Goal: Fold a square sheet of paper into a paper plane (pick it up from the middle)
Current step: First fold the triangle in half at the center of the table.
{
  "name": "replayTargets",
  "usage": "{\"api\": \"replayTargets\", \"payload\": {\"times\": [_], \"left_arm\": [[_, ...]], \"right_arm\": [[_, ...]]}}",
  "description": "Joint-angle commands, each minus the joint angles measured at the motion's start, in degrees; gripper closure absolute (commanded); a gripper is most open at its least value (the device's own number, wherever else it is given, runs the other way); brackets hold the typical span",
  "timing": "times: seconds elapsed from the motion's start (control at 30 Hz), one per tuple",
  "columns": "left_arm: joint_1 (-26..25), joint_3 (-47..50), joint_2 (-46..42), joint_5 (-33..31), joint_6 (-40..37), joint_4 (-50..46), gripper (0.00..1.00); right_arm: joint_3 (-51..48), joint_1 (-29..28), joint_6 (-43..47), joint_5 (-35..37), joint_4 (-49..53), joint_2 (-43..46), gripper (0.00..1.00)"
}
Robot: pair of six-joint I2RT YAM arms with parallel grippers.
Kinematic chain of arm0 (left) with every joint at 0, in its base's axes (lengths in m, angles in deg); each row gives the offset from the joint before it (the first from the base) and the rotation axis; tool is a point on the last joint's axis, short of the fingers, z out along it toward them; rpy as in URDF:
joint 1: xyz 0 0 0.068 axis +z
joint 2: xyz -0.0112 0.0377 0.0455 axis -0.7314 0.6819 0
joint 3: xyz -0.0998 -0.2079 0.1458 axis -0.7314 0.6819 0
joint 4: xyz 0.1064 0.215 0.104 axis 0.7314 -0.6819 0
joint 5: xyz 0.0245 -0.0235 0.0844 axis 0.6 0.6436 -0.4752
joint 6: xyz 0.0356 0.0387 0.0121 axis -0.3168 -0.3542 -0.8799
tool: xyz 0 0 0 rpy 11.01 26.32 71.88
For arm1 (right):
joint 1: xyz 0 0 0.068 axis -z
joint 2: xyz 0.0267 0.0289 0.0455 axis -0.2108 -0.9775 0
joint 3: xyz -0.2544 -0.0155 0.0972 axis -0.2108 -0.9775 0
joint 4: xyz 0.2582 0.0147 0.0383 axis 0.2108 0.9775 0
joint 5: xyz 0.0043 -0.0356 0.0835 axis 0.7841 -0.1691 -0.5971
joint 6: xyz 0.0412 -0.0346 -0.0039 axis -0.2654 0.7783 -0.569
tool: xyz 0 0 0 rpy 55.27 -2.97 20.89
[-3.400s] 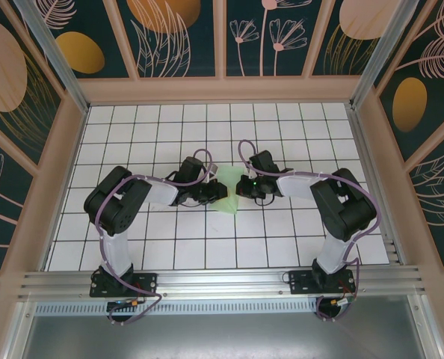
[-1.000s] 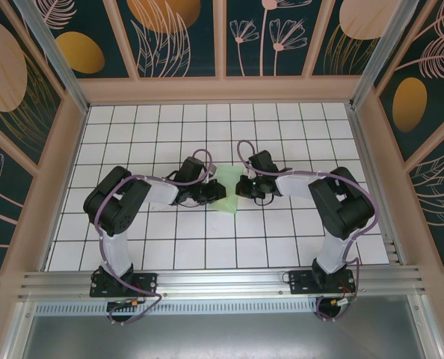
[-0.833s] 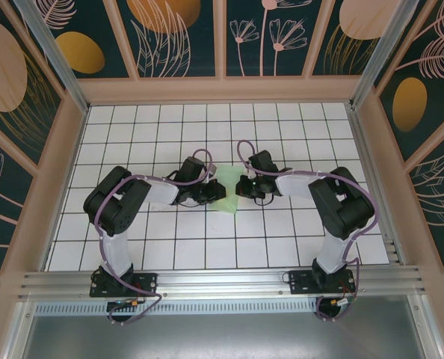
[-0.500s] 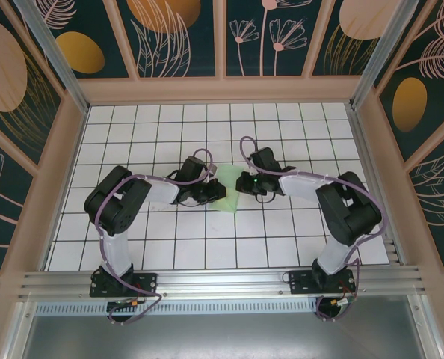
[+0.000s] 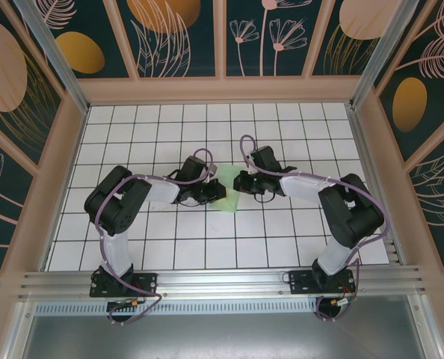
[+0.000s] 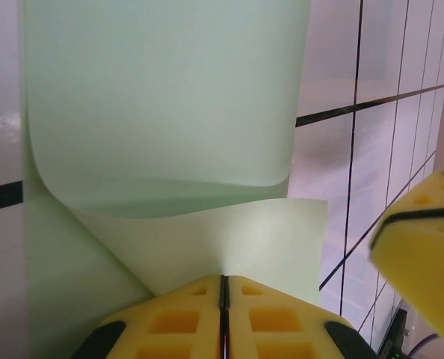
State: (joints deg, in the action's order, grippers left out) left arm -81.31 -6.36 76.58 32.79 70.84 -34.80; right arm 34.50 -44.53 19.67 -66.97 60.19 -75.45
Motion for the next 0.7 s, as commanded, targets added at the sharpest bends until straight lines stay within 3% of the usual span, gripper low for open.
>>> {"api": "replayTargets", "payload": {"times": [0.0,0.67], "left_arm": [[-0.1,0.1,1.6,-4.5,-0.3,-4.0,0.88],[-0.1,1.1,-0.7,-2.5,0.3,-2.1,0.88]], "right_arm": [[-0.1,-0.4,0.5,-1.6,-0.4,-2.5,0.9],[1.2,-0.2,2.4,0.4,0.0,-7.7,0.93]]}}
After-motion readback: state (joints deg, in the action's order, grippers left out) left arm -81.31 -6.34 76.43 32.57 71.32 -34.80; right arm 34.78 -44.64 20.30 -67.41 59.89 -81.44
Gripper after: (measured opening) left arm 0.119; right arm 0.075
